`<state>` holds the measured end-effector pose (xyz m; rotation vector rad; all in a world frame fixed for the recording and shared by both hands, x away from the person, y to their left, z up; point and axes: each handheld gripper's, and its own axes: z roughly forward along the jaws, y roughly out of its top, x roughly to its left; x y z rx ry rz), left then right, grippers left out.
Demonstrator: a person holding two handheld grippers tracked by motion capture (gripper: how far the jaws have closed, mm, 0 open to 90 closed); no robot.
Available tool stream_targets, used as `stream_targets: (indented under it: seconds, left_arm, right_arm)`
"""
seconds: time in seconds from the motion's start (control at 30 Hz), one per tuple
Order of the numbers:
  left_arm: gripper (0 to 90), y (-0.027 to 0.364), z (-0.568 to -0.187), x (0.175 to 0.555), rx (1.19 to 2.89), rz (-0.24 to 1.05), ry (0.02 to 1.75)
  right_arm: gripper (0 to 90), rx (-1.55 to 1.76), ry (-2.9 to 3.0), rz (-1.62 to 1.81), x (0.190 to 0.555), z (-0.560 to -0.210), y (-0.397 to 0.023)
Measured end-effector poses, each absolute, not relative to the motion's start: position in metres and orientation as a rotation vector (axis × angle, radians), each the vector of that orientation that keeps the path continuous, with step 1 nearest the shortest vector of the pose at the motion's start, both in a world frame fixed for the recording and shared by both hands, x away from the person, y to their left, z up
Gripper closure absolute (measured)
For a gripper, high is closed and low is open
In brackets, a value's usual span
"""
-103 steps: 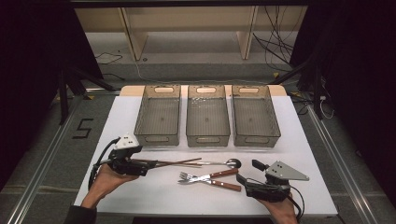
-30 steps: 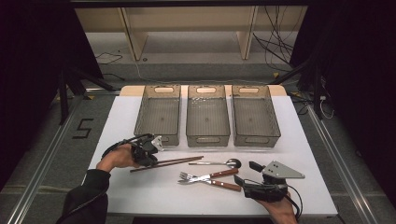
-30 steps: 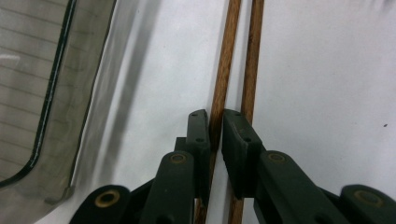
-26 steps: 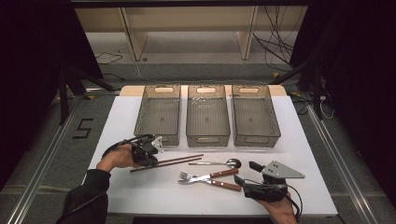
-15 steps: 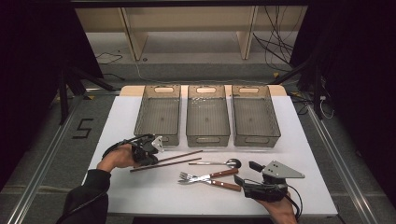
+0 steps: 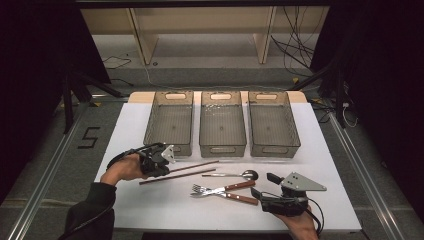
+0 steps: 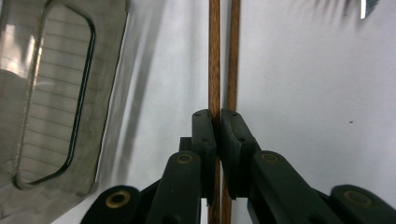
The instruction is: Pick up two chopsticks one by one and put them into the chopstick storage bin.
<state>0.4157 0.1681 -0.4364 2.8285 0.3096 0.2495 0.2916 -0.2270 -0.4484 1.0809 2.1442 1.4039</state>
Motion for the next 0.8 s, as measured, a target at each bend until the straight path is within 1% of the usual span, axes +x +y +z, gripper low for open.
stream_targets:
  seconds: [0.17, 0.37, 0.7, 0.77, 0.8]
  left_arm:
    - [84.1, 0.169, -0.425, 0.41, 2.778, 0.242, 0.304]
    - [84.1, 0.171, -0.412, 0.409, 2.672, 0.238, 0.408]
    - [84.1, 0.175, -0.394, 0.417, 2.487, 0.285, 0.628]
    - [84.2, 0.177, -0.392, 0.419, 2.476, 0.293, 0.643]
    - [84.1, 0.178, -0.389, 0.422, 2.454, 0.308, 0.681]
  right_arm:
    - [25.3, 1.08, 2.146, 1.402, 0.292, -0.449, -0.227]
    - [25.3, 1.078, 2.143, 1.403, 0.291, -0.448, -0.227]
    - [25.0, 1.079, 2.139, 1.408, 0.291, -0.448, -0.227]
    - [25.0, 1.08, 2.139, 1.41, 0.291, -0.448, -0.227]
    - [25.0, 1.078, 2.138, 1.411, 0.291, -0.448, -0.227]
